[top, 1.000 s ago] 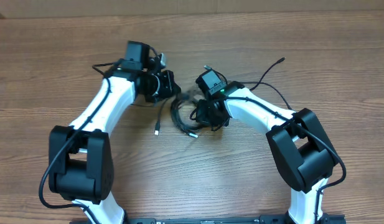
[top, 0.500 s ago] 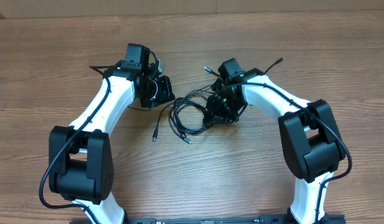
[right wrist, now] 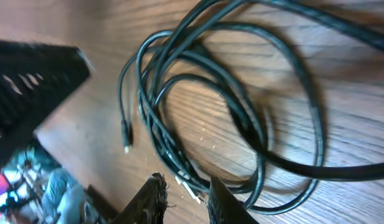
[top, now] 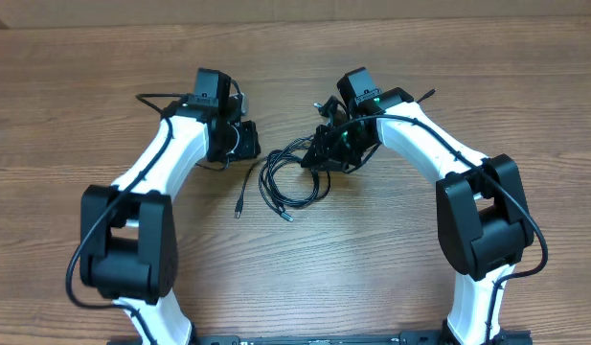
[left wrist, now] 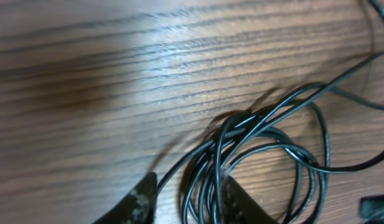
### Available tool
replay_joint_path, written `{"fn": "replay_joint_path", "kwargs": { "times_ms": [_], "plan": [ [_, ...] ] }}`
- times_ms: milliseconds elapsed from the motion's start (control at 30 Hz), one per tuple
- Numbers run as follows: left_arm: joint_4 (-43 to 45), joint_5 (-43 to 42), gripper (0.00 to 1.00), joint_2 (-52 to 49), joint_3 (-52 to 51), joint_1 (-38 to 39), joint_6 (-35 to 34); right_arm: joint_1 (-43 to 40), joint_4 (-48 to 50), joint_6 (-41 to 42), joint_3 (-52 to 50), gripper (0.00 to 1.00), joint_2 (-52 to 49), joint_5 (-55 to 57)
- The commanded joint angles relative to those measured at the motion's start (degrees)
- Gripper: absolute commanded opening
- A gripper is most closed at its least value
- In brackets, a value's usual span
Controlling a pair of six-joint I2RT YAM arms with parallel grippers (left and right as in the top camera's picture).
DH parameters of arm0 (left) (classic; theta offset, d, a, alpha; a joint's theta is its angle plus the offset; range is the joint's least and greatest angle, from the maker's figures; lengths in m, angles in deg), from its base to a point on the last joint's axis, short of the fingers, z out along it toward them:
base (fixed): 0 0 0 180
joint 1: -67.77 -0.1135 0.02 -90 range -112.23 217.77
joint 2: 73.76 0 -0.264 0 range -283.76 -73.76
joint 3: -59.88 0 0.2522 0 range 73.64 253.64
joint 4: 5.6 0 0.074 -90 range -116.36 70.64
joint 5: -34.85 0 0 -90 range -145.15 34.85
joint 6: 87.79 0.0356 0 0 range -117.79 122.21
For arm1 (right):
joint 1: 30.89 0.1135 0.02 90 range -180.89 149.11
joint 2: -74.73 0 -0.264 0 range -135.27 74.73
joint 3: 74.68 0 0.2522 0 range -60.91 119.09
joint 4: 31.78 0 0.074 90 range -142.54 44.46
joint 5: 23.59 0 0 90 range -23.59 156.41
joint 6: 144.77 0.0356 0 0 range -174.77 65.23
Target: Untangle cables
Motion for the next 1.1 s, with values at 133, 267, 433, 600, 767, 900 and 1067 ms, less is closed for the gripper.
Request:
{"fn": "replay_joint_path", "kwargs": {
  "times_ms": [133, 267, 433, 600, 767, 900, 1067],
  "plan": [
    [1.2, -5.8, 0.36, -4.7, 1.0, -0.2, 5.7, 2.1, -0.2, 8.4, 0.3, 0.24, 1.7, 8.7],
    [2.1, -5.2, 0.33, -5.3, 1.0, 0.2, 5.4, 3.8, -0.5, 10.1, -1.3, 0.31, 1.7, 10.7],
    [2.0, -5.3, 0.24, -6.0, 1.0, 0.7, 1.0, 7.1, -1.2, 16.5, -4.4, 0.32, 1.7, 17.9],
    [2.2, -8.1, 0.17, -6.0, 1.0, 0.9, 1.4, 10.5, -0.9, 18.9, -7.5, 0.17, 1.7, 26.6],
    [2.4, -8.2, 0.1, -6.0, 1.0, 0.9, 1.7, 11.3, -1.7, 18.8, -7.6, 0.04, 1.7, 33.7],
    [3.1, -8.2, 0.1, -6.0, 1.0, 0.9, 1.7, 10.4, -1.7, 18.1, -7.6, 0.04, 1.7, 43.7],
    [3.5, -7.8, 0.11, -6.0, 1.0, 0.7, 1.7, 9.4, 2.1, 11.0, -7.6, 0.04, 1.7, 50.0]
  ]
}}
